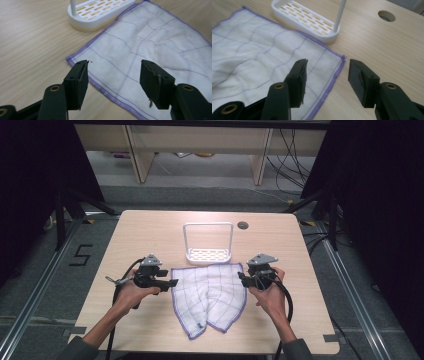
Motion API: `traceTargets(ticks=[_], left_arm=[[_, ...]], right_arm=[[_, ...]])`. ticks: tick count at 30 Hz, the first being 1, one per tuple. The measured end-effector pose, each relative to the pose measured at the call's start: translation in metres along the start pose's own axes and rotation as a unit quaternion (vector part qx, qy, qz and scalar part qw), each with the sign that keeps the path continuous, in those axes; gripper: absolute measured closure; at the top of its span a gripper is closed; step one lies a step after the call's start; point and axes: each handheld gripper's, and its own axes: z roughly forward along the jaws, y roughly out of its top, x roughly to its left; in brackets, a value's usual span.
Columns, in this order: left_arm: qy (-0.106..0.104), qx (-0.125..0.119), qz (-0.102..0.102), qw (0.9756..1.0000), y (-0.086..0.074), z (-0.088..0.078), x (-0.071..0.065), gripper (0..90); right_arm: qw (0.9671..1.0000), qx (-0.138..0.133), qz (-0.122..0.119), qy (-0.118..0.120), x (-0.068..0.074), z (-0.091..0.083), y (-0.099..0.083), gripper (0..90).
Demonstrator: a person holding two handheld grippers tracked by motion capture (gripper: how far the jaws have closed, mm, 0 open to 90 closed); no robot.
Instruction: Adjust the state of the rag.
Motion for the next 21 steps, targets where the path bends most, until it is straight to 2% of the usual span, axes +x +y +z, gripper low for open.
traceTargets(ticks=[1, 3, 5, 6, 8, 10, 11, 12, 13, 14, 16, 17, 18, 19, 20, 21], left_arm=[[-0.006, -0.006, 0.0, 1.0, -0.003, -0.005, -0.006, 39.6], [-0.022, -0.01, 0.006, 0.9997, -0.01, -0.014, -0.021, 39.6], [-0.038, -0.008, 0.014, 0.9992, -0.019, -0.02, -0.035, 39.6], [-0.046, -0.004, 0.017, 0.9988, -0.024, -0.022, -0.042, 39.6], [-0.061, 0.005, 0.02, 0.9979, -0.035, -0.024, -0.055, 39.7], [-0.075, 0.01, 0.018, 0.997, -0.043, -0.025, -0.063, 39.8], [-0.076, 0.012, 0.016, 0.9969, -0.046, -0.026, -0.066, 39.7], [-0.076, 0.012, 0.016, 0.9969, -0.046, -0.026, -0.066, 39.7], [-0.08, 0.013, 0.017, 0.9965, -0.052, -0.027, -0.074, 39.8], [-0.08, 0.012, 0.015, 0.9966, -0.055, -0.027, -0.078, 39.8], [-0.089, 0.018, 0.026, 0.9955, -0.059, -0.025, -0.087, 39.9], [-0.087, 0.024, 0.03, 0.9955, -0.06, -0.025, -0.091, 39.9], [-0.094, 0.022, 0.025, 0.995, -0.062, -0.023, -0.097, 39.8], [-0.094, 0.027, 0.031, 0.9947, -0.063, -0.022, -0.099, 39.8], [-0.1, 0.026, 0.032, 0.9942, -0.063, -0.02, -0.103, 39.7], [-0.102, 0.029, 0.033, 0.9939, -0.063, -0.019, -0.105, 39.6]], right_arm=[[1.0, 0.001, 0.0, 0.005, 0.003, -0.009, -0.001, 48.5], [0.9996, -0.02, -0.002, 0.021, 0.009, -0.023, -0.008, 49.5], [0.9983, -0.008, 0.009, 0.057, 0.02, -0.032, -0.017, 49.5], [0.9977, 0.0, 0.017, 0.065, 0.027, -0.036, -0.022, 49.5], [0.9971, 0.002, -0.002, 0.076, 0.036, -0.039, -0.031, 49.5], [0.9958, 0.007, -0.007, 0.091, 0.047, -0.042, -0.039, 49.5], [0.9947, 0.009, -0.019, 0.101, 0.053, -0.043, -0.042, 49.2], [0.9947, 0.009, -0.019, 0.101, 0.053, -0.043, -0.042, 49.2], [0.9923, 0.013, -0.025, 0.121, 0.064, -0.044, -0.046, 48.0], [0.9923, 0.022, -0.015, 0.121, 0.067, -0.047, -0.047, 47.9], [0.9909, 0.017, -0.028, 0.131, 0.072, -0.048, -0.05, 48.4], [0.9906, 0.021, -0.024, 0.133, 0.077, -0.05, -0.052, 48.8], [0.9906, 0.018, -0.025, 0.133, 0.079, -0.05, -0.054, 49.3], [0.9896, 0.021, -0.031, 0.139, 0.083, -0.05, -0.056, 50.5], [0.9894, 0.028, -0.026, 0.14, 0.086, -0.052, -0.057, 50.8], [0.9889, 0.024, -0.041, 0.141, 0.089, -0.051, -0.059, 52.1]])
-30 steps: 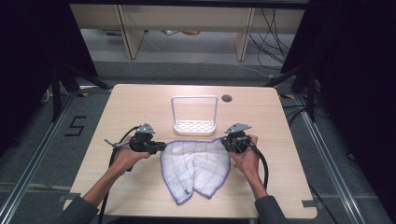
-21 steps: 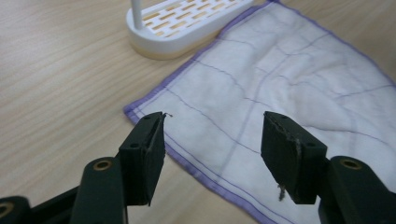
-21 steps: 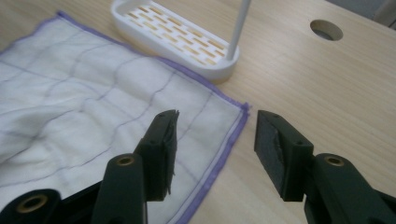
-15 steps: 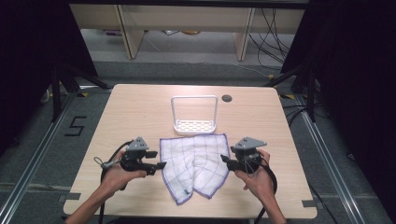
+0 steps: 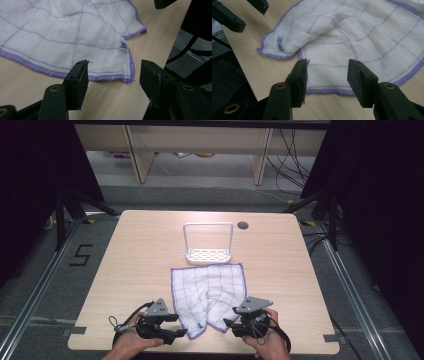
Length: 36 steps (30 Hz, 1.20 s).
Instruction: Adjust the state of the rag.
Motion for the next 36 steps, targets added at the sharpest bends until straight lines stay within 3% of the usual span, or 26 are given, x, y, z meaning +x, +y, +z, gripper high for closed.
traceTargets(ticks=[3, 5, 7, 8, 11, 12, 13, 14, 17, 18, 19, 21, 23, 24, 26, 29, 32, 33, 36], left_arm=[[-0.008, 0.0, -0.002, 1.0, 0.001, 0.008, -0.007, 39.9], [-0.012, 0.005, 0.007, 0.9999, 0.002, 0.015, -0.011, 40.3], [-0.011, 0.022, 0.014, 0.9996, 0.0, 0.023, -0.013, 40.6], [-0.008, 0.027, 0.012, 0.9995, 0.0, 0.026, -0.014, 40.7], [0.006, 0.036, 0.032, 0.9988, 0.0, 0.033, -0.014, 41.5], [0.007, 0.039, 0.033, 0.9987, 0.0, 0.034, -0.014, 43.3], [0.011, 0.042, 0.05, 0.9978, 0.0, 0.034, -0.013, 46.5], [0.018, 0.05, 0.069, 0.9962, 0.0, 0.035, -0.012, 50.7], [0.027, 0.049, 0.084, 0.9949, 0.001, 0.035, -0.01, 62.3], [0.028, 0.048, 0.087, 0.9947, 0.001, 0.035, -0.009, 66.3], [0.039, 0.048, 0.093, 0.9938, 0.0, 0.034, -0.008, 71.7], [0.032, 0.045, 0.094, 0.994, 0.0, 0.032, -0.007, 78.8], [0.03, 0.041, 0.09, 0.9947, 0.0, 0.028, -0.005, 83.3], [0.024, 0.041, 0.094, 0.9945, 0.001, 0.025, -0.002, 84.1], [0.019, 0.025, 0.08, 0.9963, 0.0, 0.016, 0.001, 84.5], [0.018, 0.011, 0.069, 0.9974, -0.003, -0.002, 0.008, 84.7], [0.026, 0.007, 0.066, 0.9975, -0.008, -0.017, 0.012, 84.7], [0.024, 0.002, 0.063, 0.9977, -0.014, -0.026, 0.012, 84.8], [0.028, 0.01, 0.073, 0.9969, -0.026, -0.031, 0.008, 84.7]], right_arm=[[0.9999, 0.006, -0.002, 0.008, 0.007, 0.006, -0.003, 54.1], [0.9998, 0.013, -0.008, 0.014, 0.011, 0.013, -0.004, 55.5], [0.9995, 0.022, -0.017, 0.017, 0.013, 0.017, -0.004, 56.1], [0.9992, 0.028, -0.019, 0.021, 0.014, 0.019, -0.004, 56.3], [0.9989, 0.034, -0.024, 0.022, 0.017, 0.026, -0.005, 56.7], [0.9986, 0.039, -0.029, 0.021, 0.017, 0.027, -0.005, 57.3], [0.9981, 0.04, -0.042, 0.019, 0.016, 0.028, -0.004, 57.8], [0.9981, 0.043, -0.038, 0.022, 0.018, 0.031, -0.004, 58.5], [0.9966, 0.052, -0.061, 0.022, 0.02, 0.039, -0.004, 63.3], [0.9957, 0.072, -0.054, 0.019, 0.02, 0.041, -0.004, 66.6], [0.9966, 0.065, -0.049, 0.013, 0.02, 0.041, -0.005, 72.2], [0.9959, 0.071, -0.053, 0.017, 0.018, 0.038, -0.005, 82.6], [0.997, 0.054, -0.053, 0.015, 0.016, 0.034, -0.006, 88.3], [0.9972, 0.048, -0.056, 0.013, 0.015, 0.029, -0.006, 88.8], [0.9968, 0.044, -0.065, 0.018, 0.011, 0.02, -0.006, 89.1], [0.9981, 0.031, -0.052, 0.009, 0.004, 0.004, -0.008, 89.1], [0.9985, 0.028, -0.047, 0.007, 0.0, -0.007, -0.01, 89.1], [0.9988, 0.016, -0.046, 0.003, -0.004, -0.019, -0.013, 89.1], [0.9992, 0.012, -0.038, 0.0, -0.004, -0.034, -0.022, 89.2]])
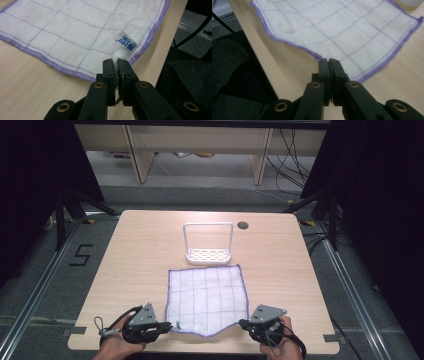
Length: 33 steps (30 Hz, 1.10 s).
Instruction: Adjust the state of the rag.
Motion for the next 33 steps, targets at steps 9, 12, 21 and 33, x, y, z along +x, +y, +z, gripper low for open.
traceTargets(ticks=[9, 12, 21, 33], left_arm=[[-0.008, 0.048, 0.016, 0.9987, -0.012, 0.013, -0.008, 83.3], [-0.002, 0.048, 0.018, 0.9987, -0.012, 0.011, -0.004, 81.7], [-0.011, -0.001, -0.055, 0.9984, -0.006, -0.008, 0.007, 49.7], [0.072, -0.026, -0.1, 0.9921, 0.023, -0.004, 0.087, 40.6]], right_arm=[[0.9985, 0.029, 0.04, 0.024, 0.009, 0.0, -0.036, 84.1], [0.9979, 0.035, 0.05, 0.022, 0.009, 0.001, -0.035, 66.8], [0.9977, -0.017, 0.064, -0.011, -0.009, -0.009, -0.017, 48.0], [0.9938, -0.048, 0.081, -0.058, -0.066, 0.016, 0.03, 46.3]])
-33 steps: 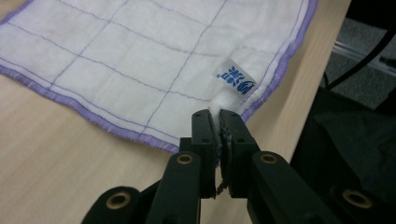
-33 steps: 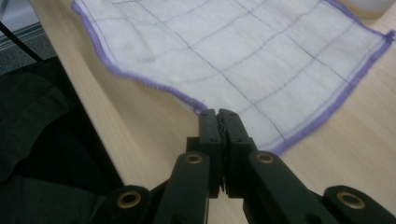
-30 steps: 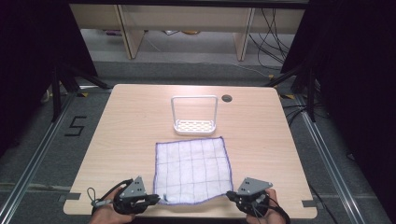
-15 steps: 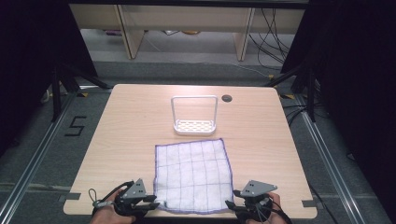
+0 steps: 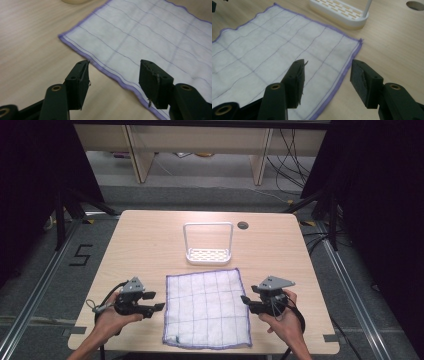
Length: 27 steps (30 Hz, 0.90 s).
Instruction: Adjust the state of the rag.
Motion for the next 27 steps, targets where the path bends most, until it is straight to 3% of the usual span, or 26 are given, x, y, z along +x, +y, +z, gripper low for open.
traceTargets(ticks=[3, 6, 9, 14, 19, 20, 23, 27], left_arm=[[0.017, 0.009, -0.008, 0.9998, 0.013, 0.014, 0.017, 40.3], [0.025, 0.009, -0.011, 0.9996, 0.017, 0.021, 0.021, 40.3], [0.028, 0.026, -0.013, 0.9992, 0.024, 0.037, 0.029, 39.5], [0.044, 0.033, -0.015, 0.9984, 0.032, 0.048, 0.035, 39.0], [0.037, 0.036, -0.013, 0.9986, 0.037, 0.056, 0.036, 38.1], [0.041, 0.039, -0.008, 0.9984, 0.038, 0.057, 0.037, 38.0], [0.041, 0.046, -0.012, 0.9981, 0.04, 0.062, 0.038, 37.6], [0.043, 0.047, -0.019, 0.9978, 0.041, 0.065, 0.041, 37.7]], right_arm=[[0.9999, -0.005, 0.005, -0.012, -0.011, 0.016, 0.014, 46.7], [0.9999, 0.002, 0.012, -0.01, -0.02, 0.029, 0.023, 46.8], [0.9996, 0.016, 0.015, -0.015, -0.03, 0.045, 0.032, 47.8], [0.9988, 0.038, 0.023, -0.019, -0.043, 0.067, 0.042, 47.9], [0.9983, 0.045, 0.028, -0.024, -0.053, 0.084, 0.048, 48.6], [0.9992, 0.024, 0.021, -0.025, -0.055, 0.089, 0.047, 49.0], [0.9977, 0.052, 0.035, -0.023, -0.057, 0.094, 0.05, 49.8], [0.9983, 0.047, 0.027, -0.023, -0.059, 0.103, 0.051, 50.6]])
